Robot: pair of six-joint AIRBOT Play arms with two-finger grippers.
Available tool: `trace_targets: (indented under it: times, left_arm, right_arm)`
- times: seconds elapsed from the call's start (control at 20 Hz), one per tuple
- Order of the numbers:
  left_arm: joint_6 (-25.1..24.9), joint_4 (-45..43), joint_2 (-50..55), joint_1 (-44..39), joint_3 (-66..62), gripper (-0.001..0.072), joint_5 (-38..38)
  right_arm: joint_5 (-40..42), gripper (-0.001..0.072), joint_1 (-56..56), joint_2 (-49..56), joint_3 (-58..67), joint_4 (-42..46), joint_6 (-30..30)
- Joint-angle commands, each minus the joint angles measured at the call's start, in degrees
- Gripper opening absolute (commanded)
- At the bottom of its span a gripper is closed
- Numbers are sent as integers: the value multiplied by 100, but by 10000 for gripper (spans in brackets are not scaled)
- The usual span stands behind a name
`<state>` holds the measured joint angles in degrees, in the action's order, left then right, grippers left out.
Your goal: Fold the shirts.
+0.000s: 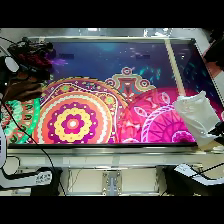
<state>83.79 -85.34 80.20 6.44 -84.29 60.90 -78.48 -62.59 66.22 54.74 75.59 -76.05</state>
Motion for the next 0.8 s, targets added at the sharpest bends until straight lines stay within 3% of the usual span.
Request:
trace_targets:
  times: [0.0, 0.2, 0.35, 0.75]
  left_arm:
    - [4, 13, 2, -2, 2, 14, 2]
    - [2, 11, 2, -2, 2, 14, 0]
    - [2, 11, 2, -2, 2, 14, 9]
    - [0, 11, 2, -2, 0, 14, 157]
  right_arm:
    - [-356, 394, -59, -448, 472, -192, 72]
    - [-229, 392, -7, -1368, 1506, -1869, 68]
    - [109, 391, 789, -1753, 1508, -3073, 389]
    - [1510, 391, 4754, -938, 1294, -2575, 675]
